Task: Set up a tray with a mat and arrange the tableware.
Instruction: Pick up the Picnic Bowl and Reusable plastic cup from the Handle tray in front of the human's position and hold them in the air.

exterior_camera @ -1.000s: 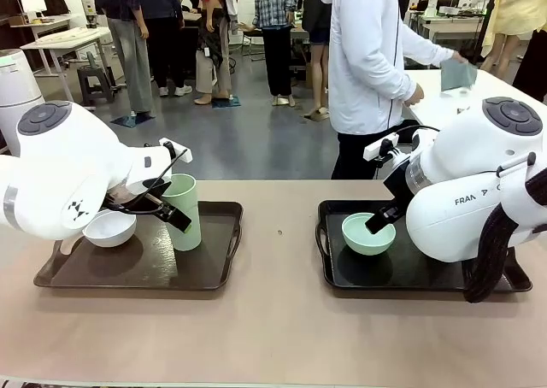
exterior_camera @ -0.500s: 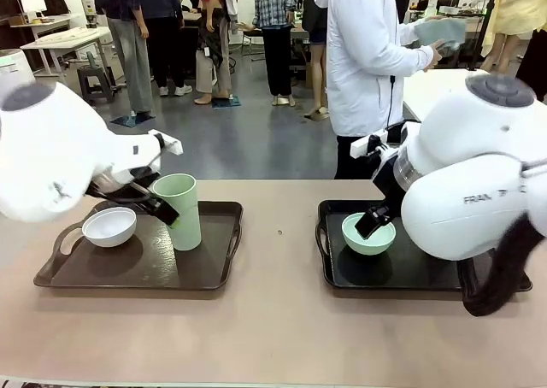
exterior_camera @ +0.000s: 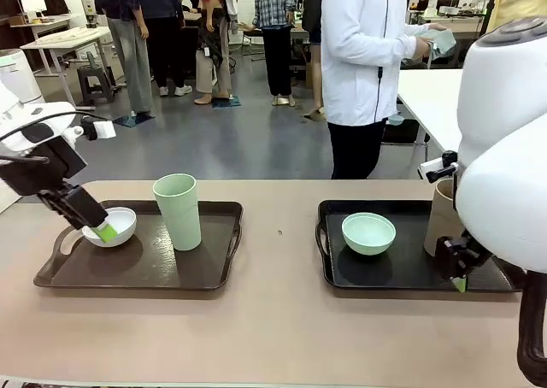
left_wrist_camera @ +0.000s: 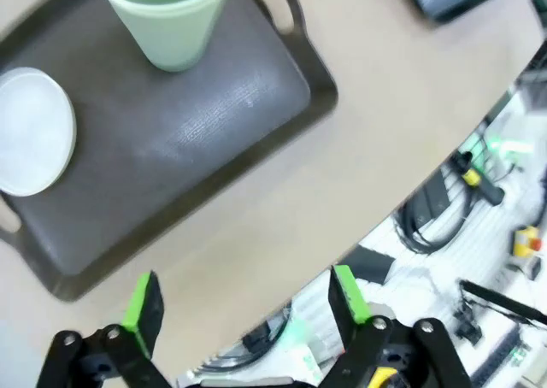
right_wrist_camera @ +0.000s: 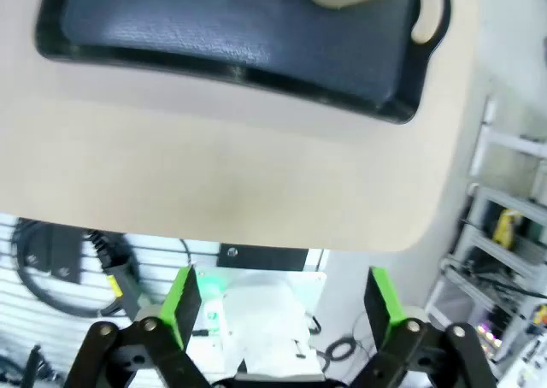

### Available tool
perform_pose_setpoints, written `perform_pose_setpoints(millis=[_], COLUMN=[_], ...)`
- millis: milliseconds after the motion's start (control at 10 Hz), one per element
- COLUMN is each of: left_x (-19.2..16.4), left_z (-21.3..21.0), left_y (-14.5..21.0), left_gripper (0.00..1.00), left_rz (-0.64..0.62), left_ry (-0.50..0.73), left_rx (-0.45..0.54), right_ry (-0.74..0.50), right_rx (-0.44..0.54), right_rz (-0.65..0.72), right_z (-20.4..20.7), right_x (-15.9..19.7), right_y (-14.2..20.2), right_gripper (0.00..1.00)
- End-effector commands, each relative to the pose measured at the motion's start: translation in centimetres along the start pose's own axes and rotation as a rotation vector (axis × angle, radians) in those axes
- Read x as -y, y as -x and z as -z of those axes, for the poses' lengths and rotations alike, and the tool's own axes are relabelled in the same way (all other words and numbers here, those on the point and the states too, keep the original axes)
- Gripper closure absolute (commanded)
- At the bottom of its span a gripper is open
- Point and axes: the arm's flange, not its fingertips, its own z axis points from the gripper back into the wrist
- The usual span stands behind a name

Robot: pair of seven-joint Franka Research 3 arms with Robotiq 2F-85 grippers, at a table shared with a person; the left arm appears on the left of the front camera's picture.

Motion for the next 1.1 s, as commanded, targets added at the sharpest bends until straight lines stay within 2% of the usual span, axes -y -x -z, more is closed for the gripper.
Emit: perform_pose_setpoints(millis=[0, 100, 200, 300, 400, 500, 600, 700, 800, 900, 1000], left_x=[-1.0, -1.0, -0.2, -3.4, -7.0, -10.3, -12.5, -13.0, -12.1, -11.8, -11.8], left_z=[2.0, 2.0, 0.7, -1.4, -3.8, -5.2, -4.6, -0.8, 2.9, -4.5, -4.5], left_y=[-2.2, -2.2, -1.0, 0.3, 2.4, 4.4, 5.7, 5.6, 4.1, 7.2, 7.2], left_gripper=[0.0, 0.0, 0.0, 0.0, 0.0, 0.0, 0.0, 0.0, 0.0, 0.0, 0.0], left_rz=[0.02, 0.02, 0.005, -0.036, -0.094, -0.109, -0.088, -0.087, -0.17, -0.064, -0.064], left_ry=[-0.057, -0.057, -0.031, 0.18, 0.394, 0.606, 0.776, 0.899, 0.829, 0.6, 0.6], left_rx=[0.054, 0.054, 0.025, 0.14, 0.262, 0.347, 0.443, 0.432, 0.389, 0.429, 0.429], right_ry=[-0.061, 0.0, -0.169, -0.48, -0.76, -0.948, -1.163, -1.37, -1.112, -0.811, -0.948], right_rx=[0.059, 0.0, -0.074, 0.001, 0.096, 0.16, 0.202, 0.24, -0.018, 0.215, 0.17], right_rz=[-0.069, 0.0, -0.161, -0.143, -0.062, 0.1, 0.141, 0.037, 0.315, -0.004, 0.092], right_z=[1.3, 0.0, 0.7, 0.3, 1.3, 3.6, 6.3, 8.7, 9.8, 5.7, 8.9], right_x=[-1.6, 0.0, 1.7, 8.3, 15.9, 22.2, 26.0, 27.6, 25.2, 25.6, 27.2], right_y=[-2.6, 0.0, -1.9, -0.7, 1.7, 3.8, 5.5, 6.3, 4.6, 6.9, 8.6], right_gripper=[0.0, 0.0, 0.0, 0.0, 0.0, 0.0, 0.0, 0.0, 0.0, 0.0, 0.0])
